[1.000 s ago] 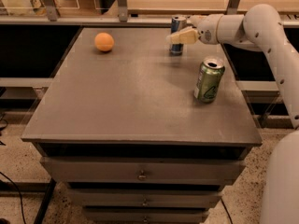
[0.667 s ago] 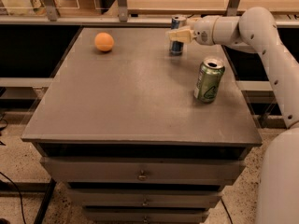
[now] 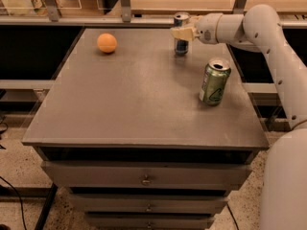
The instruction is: Knock redbull can over
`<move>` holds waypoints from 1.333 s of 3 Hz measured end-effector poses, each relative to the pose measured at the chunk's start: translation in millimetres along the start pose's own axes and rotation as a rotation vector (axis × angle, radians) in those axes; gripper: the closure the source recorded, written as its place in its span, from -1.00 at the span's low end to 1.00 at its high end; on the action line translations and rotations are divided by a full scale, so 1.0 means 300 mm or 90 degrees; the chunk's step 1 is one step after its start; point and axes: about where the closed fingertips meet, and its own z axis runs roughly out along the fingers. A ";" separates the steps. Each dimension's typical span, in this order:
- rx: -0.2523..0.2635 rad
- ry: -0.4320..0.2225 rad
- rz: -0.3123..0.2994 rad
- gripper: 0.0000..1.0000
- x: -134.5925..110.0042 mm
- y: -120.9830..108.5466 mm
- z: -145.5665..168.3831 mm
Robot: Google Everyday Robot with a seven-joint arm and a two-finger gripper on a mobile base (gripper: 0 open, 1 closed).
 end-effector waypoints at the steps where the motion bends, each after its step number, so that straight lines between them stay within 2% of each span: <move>1: 0.004 0.039 -0.042 1.00 -0.060 0.010 -0.038; 2: -0.002 0.110 -0.129 1.00 -0.146 0.058 -0.080; 3: -0.006 0.198 -0.267 1.00 -0.232 0.137 -0.114; 4: -0.025 0.294 -0.407 1.00 -0.254 0.248 -0.119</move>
Offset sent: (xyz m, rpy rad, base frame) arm -0.0529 -0.0019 0.0950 -0.5031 -0.1164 0.0486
